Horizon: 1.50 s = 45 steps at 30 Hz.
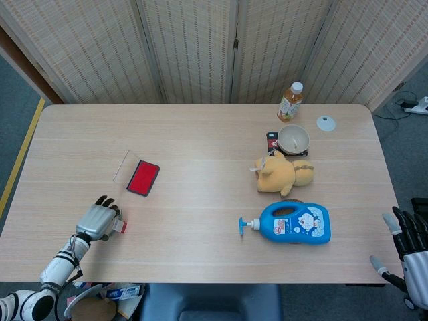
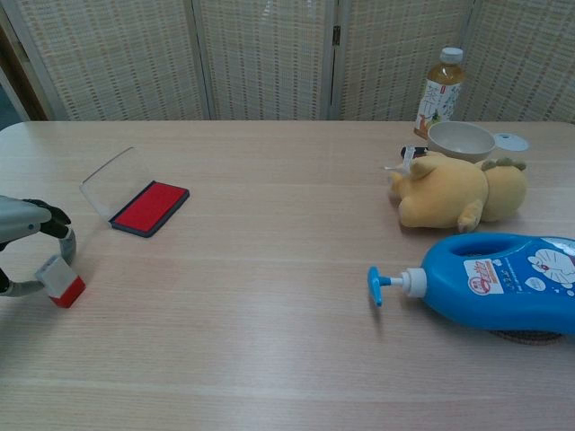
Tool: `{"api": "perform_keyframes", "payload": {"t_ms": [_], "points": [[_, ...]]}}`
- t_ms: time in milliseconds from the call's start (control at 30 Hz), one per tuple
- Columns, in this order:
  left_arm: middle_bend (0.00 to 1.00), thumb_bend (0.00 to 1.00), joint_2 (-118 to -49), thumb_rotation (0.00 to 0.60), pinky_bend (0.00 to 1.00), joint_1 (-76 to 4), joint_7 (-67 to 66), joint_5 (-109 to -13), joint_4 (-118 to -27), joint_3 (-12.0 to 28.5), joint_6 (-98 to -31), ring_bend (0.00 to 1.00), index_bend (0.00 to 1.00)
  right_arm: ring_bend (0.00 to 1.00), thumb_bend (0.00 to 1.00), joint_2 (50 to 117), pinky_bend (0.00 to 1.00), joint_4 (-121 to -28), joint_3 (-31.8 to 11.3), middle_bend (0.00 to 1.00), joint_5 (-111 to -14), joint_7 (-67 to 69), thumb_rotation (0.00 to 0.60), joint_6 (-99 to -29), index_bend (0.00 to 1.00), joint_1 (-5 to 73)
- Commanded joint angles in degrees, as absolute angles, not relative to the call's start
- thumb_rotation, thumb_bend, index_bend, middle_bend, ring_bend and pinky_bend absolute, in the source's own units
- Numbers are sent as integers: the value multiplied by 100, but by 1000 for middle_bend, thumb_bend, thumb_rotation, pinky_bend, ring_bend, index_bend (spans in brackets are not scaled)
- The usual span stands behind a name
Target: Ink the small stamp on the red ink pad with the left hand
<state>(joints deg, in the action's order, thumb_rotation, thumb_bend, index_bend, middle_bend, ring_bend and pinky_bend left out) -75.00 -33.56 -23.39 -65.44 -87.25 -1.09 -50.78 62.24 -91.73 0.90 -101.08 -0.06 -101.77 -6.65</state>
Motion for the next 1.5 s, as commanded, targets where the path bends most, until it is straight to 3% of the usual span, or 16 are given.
{"api": "perform_keyframes", "payload": {"t_ms": [33, 200, 433, 733, 1100, 1500], "points": [[394, 343, -7447, 600, 237, -3347, -2344, -6549, -8783, -111, -5101, 225, 523, 0, 204, 6226, 0, -9175, 87, 0, -10103, -10, 600, -10166, 0, -661], [444, 344, -7338, 600, 345, -3351, -2425, -6499, -8940, -121, -5116, 292, 561, 0, 203, 6232, 0, -9181, 90, 0, -10106, -33, 600, -10153, 0, -658], [446, 344, -7026, 600, 386, -3524, -2952, -6242, -9499, -64, -5131, 293, 563, 0, 204, 6194, 0, -9190, 58, 0, -10014, 51, 600, -10096, 0, -630], [450, 344, -6936, 600, 399, -4332, -4054, -5148, -10006, 215, -4834, 294, 565, 0, 204, 6059, 0, -9192, -1, 0, -9815, 394, 600, -9994, 0, -575], [451, 343, -7141, 600, 408, -5266, -4450, -3944, -9506, 272, -4321, 294, 565, 0, 205, 5907, 0, -9194, -72, 0, -9549, 789, 600, -9801, 0, -491], [453, 343, -7356, 600, 410, -6064, -4306, -3313, -8633, 136, -3661, 295, 567, 0, 204, 5765, 0, -9203, -189, 0, -9179, 1124, 600, -9490, 0, -364]]}}
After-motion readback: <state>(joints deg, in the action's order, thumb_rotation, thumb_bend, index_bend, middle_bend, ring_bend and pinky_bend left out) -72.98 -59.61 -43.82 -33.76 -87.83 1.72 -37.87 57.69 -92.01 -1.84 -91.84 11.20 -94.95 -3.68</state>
